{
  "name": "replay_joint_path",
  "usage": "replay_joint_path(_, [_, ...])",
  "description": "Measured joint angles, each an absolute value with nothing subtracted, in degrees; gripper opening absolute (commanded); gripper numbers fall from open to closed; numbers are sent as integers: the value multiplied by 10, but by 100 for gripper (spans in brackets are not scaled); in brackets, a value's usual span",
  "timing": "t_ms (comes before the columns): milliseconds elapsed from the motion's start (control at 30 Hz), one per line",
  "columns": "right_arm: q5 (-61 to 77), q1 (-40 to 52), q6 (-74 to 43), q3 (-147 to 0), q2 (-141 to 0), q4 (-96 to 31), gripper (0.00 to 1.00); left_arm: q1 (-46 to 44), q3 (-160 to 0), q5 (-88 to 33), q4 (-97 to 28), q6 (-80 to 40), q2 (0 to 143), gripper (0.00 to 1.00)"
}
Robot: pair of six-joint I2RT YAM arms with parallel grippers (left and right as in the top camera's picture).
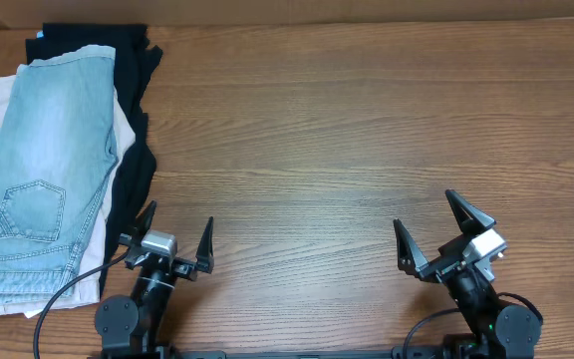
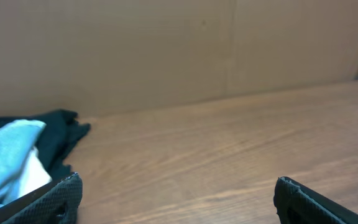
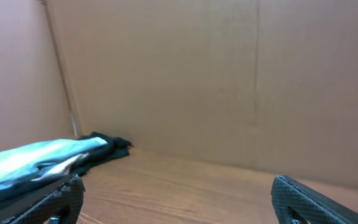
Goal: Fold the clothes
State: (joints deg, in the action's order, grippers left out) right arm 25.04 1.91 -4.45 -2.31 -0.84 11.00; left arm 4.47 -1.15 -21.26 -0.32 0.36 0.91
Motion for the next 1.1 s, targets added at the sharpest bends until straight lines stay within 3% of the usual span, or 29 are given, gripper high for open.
replay_joint_path(233, [269, 19, -45, -99, -8, 50, 100, 45, -100, -237, -56, 2, 49, 100])
replay_joint_path(500, [276, 19, -44, -234, -71, -43, 100, 45, -294, -253, -158, 2, 219, 100])
replay_joint_path(867, [285, 19, -45, -479, -357, -236, 100, 45, -603, -249, -426, 37, 497, 100])
replay_joint_path(1100, [354, 19, -44, -592, -554, -235, 100, 45, -653, -215, -444, 51, 607, 100])
